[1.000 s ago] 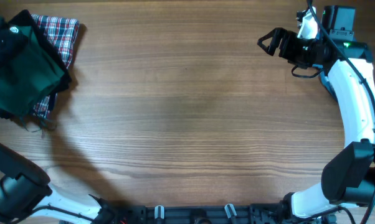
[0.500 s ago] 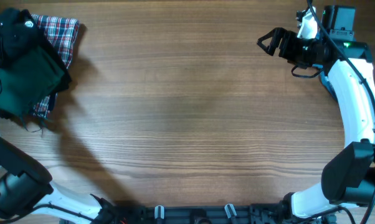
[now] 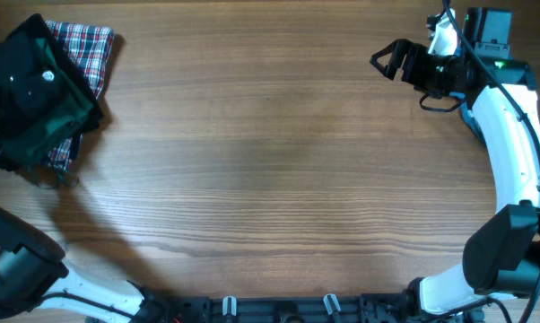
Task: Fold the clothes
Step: 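Press the black shirt onto the left pile with the left gripper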
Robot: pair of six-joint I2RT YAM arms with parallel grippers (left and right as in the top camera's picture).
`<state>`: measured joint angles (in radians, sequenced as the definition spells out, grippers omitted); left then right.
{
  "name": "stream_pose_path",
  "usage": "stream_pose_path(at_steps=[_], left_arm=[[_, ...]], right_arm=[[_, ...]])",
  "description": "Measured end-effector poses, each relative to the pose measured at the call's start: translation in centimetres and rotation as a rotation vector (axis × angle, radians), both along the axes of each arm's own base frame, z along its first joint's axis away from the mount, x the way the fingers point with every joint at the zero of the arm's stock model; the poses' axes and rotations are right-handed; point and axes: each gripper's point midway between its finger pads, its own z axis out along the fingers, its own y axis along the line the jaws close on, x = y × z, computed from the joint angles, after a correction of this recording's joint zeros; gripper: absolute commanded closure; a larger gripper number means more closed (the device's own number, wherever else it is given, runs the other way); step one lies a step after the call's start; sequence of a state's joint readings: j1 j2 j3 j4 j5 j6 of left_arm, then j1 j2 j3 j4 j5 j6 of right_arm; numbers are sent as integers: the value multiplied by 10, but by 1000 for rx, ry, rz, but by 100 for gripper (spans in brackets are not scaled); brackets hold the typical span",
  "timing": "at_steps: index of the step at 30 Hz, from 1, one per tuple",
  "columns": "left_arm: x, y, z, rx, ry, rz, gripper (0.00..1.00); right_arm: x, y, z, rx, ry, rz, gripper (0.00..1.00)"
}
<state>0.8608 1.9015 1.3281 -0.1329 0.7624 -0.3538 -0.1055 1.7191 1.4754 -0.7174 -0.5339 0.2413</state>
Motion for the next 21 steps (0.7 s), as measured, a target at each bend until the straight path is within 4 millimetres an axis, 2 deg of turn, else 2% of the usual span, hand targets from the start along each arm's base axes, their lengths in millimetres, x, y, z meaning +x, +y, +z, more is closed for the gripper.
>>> stream_pose_path(at_steps=[3, 10, 15, 19, 20, 21], left_arm=[[-3, 4, -3, 1, 19, 23, 32], [-16, 24, -4, 6, 24, 81, 28], [-35, 46, 1, 16, 18, 139, 30], [-51, 61, 18, 45, -1, 188, 32], [-54, 63, 23, 53, -7, 197, 36], [-58, 66, 30, 65, -16, 207, 45]], right_arm=[[0, 0, 0, 4, 2, -4, 0], [0, 1, 1, 8, 2, -3, 0], [3, 0, 2, 7, -13, -3, 0], [4, 0, 4, 10, -17, -8, 0], [4, 0, 4, 10, -17, -8, 0], [4, 0, 4, 10, -17, -8, 0]])
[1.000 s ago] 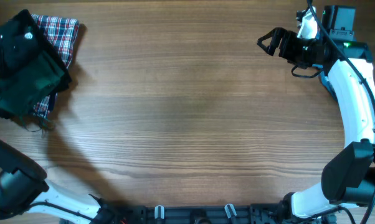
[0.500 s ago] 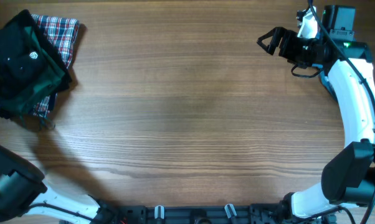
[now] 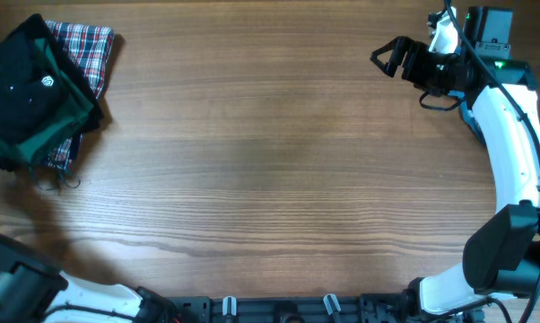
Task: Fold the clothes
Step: 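Press the black shirt onto the left pile with the left gripper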
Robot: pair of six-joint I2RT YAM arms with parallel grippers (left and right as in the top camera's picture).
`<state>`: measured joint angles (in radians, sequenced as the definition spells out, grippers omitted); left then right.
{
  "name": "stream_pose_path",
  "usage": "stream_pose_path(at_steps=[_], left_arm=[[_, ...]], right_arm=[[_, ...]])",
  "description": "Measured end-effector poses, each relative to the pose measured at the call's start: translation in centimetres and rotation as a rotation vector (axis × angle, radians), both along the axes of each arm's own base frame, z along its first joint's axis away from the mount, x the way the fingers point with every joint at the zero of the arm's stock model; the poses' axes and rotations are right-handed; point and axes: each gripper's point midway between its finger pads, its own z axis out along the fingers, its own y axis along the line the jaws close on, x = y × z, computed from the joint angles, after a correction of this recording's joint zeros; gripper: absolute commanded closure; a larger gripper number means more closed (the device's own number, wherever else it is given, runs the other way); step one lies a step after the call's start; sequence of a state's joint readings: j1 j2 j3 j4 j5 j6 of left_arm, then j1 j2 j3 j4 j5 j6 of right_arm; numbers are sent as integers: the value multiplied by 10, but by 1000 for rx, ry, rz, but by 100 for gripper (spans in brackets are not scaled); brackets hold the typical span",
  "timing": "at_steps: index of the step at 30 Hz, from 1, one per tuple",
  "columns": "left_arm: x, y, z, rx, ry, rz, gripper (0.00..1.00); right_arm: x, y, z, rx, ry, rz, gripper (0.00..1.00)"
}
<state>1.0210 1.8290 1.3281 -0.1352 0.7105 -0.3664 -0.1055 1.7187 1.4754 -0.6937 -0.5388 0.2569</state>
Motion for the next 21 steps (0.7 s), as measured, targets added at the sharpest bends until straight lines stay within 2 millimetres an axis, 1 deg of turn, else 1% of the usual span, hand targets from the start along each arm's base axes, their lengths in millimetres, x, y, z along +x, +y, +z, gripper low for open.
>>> stream_pose_path(at_steps=[1, 2, 3, 4, 5, 8, 10, 12, 14, 17, 19, 21], left_arm=[[-3, 2, 6, 7, -8, 10, 53], [-6, 3, 12, 13, -15, 16, 66], [-7, 2, 18, 25, -21, 16, 72], [-7, 1, 22, 27, -30, 14, 75], [-6, -1, 29, 32, -45, 4, 82], [3, -13, 47, 65, -97, -54, 86], [15, -28, 61, 93, -145, -124, 89], [31, -48, 70, 109, -178, -201, 91], [49, -75, 72, 124, -191, -285, 94], [83, -125, 73, 173, -198, -418, 96], [101, -149, 77, 227, -207, -462, 96], [117, -163, 84, 300, -226, -475, 95]], right_arm=[[0, 0, 0, 0, 0, 0, 0], [0, 0, 0, 0, 0, 0, 0], [0, 0, 0, 0, -1, 0, 0], [0, 0, 0, 0, -3, 0, 0], [1, 0, 1, -1, -7, 0, 0], [3, 0, 2, 0, -15, -2, 0], [3, 0, 2, 0, -14, -2, 0], [3, 0, 2, 0, -16, -2, 0], [3, 0, 2, 0, -16, -2, 0], [3, 0, 2, 2, -14, -1, 0], [1, 0, 1, 4, -6, -1, 0], [0, 0, 0, 4, 2, -1, 0]])
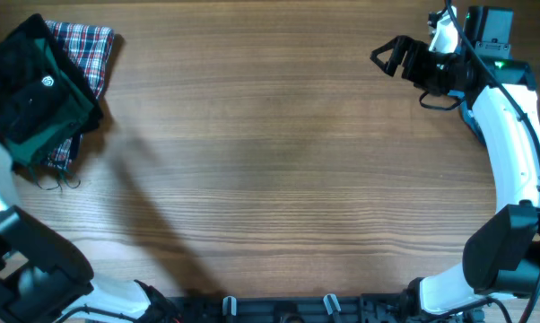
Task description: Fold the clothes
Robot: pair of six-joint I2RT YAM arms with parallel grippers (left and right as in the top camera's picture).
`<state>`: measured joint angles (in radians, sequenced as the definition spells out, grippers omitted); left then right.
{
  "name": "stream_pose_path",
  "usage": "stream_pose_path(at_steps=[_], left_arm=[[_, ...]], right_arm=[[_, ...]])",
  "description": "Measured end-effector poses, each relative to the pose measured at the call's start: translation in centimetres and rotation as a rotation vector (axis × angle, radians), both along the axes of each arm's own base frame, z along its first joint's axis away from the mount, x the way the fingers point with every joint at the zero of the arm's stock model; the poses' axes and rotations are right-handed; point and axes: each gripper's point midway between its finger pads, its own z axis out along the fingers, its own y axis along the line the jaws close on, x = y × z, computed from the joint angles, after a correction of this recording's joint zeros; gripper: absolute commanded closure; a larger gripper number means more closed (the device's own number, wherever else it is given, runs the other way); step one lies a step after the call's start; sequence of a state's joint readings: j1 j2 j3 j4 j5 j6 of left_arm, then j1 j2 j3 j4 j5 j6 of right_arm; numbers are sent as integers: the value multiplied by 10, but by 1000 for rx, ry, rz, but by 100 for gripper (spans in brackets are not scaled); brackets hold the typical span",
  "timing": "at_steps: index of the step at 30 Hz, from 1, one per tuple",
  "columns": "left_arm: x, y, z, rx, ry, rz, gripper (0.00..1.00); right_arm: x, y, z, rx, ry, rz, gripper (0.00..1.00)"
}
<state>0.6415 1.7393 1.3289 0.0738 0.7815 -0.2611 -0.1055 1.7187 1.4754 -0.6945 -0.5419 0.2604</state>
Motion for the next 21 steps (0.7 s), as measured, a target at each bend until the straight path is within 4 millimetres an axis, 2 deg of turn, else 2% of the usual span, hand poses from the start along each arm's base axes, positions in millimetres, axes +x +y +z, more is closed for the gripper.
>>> stream_pose_path(at_steps=[3, 6, 11, 19, 21], left_arm=[[15, -2, 10, 82, -60, 20, 95], [24, 6, 4, 112, -77, 52, 96], [29, 25, -34, 88, 11, 123, 96], [31, 54, -83, 115, 118, 238, 96], [29, 64, -102, 120, 167, 288, 96]], right_arm=[[-2, 0, -1, 1, 10, 0, 0], [-2, 0, -2, 1, 13, 0, 0], [-3, 0, -2, 1, 14, 0, 0], [-3, 0, -2, 2, 15, 0, 0], [-3, 0, -2, 2, 15, 0, 0]])
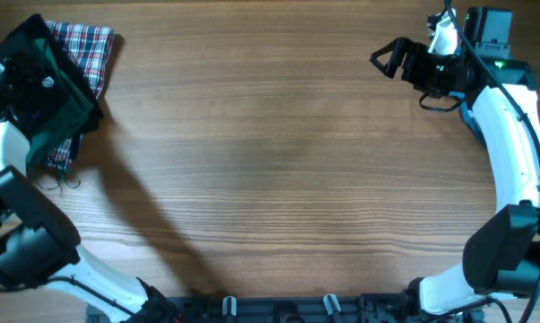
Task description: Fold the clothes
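Observation:
A stack of folded clothes lies at the table's far left corner: a dark green and black garment (50,90) on top of a red plaid one (89,45). My left arm (3,148) reaches up along the left edge, and its black gripper (19,85) sits over the dark garment. The gripper blends into the cloth, so its fingers cannot be made out. My right gripper (382,59) hovers at the far right, open and holding nothing, well away from the clothes.
The wooden table (270,179) spans the view. The right arm's white links (512,135) run down the right edge. A rail with clips (279,307) lines the front edge.
My left arm has moved farther up the left edge, and its wrist now lies over the dark garment. The stack and the right arm are unchanged.
At first my left arm showed only at the lower left corner, beside the stacked clothes. Then it was almost out of view. After that it reached in along the left edge, and now its gripper is over the stack. The right arm has stayed still throughout.

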Robot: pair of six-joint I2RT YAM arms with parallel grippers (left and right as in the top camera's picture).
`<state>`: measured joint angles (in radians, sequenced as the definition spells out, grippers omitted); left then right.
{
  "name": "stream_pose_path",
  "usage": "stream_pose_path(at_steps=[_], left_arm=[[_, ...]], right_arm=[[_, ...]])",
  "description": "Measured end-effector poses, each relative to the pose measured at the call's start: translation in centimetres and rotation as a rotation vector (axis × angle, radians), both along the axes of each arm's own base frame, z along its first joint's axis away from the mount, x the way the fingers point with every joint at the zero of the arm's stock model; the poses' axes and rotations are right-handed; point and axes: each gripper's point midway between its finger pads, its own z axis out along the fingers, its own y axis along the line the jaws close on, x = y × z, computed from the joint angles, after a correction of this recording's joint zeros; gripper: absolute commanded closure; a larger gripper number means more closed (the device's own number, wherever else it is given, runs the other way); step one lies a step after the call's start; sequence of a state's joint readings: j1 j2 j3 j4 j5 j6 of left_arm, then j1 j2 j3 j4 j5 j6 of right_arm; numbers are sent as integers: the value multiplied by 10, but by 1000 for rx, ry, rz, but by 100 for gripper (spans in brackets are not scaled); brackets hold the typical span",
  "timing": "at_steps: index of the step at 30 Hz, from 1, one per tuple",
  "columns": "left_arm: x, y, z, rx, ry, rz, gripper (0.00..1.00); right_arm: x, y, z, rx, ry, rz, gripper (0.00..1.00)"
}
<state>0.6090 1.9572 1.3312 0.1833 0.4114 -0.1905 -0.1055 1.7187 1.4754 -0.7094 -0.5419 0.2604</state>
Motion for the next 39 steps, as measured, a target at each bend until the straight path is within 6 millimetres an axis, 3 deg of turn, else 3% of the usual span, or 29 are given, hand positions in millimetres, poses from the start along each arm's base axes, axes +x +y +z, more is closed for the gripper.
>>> stream_pose_path(at_steps=[7, 15, 25, 33, 35, 39], left_arm=[[-11, 29, -43, 7, 127, 171, 96], [-12, 42, -47, -28, 124, 277, 96], [-10, 37, -23, -69, 54, 246, 94], [-43, 32, 53, -42, 19, 305, 92], [-51, 37, 59, -24, 25, 348, 92], [-61, 51, 49, -1, 70, 436, 94]], right_arm=[[0, 0, 0, 0, 0, 0, 0], [0, 0, 0, 0, 0, 0, 0], [0, 0, 0, 0, 1, 0, 0], [0, 0, 0, 0, 1, 0, 0], [0, 0, 0, 0, 1, 0, 0], [0, 0, 0, 0, 1, 0, 0]])
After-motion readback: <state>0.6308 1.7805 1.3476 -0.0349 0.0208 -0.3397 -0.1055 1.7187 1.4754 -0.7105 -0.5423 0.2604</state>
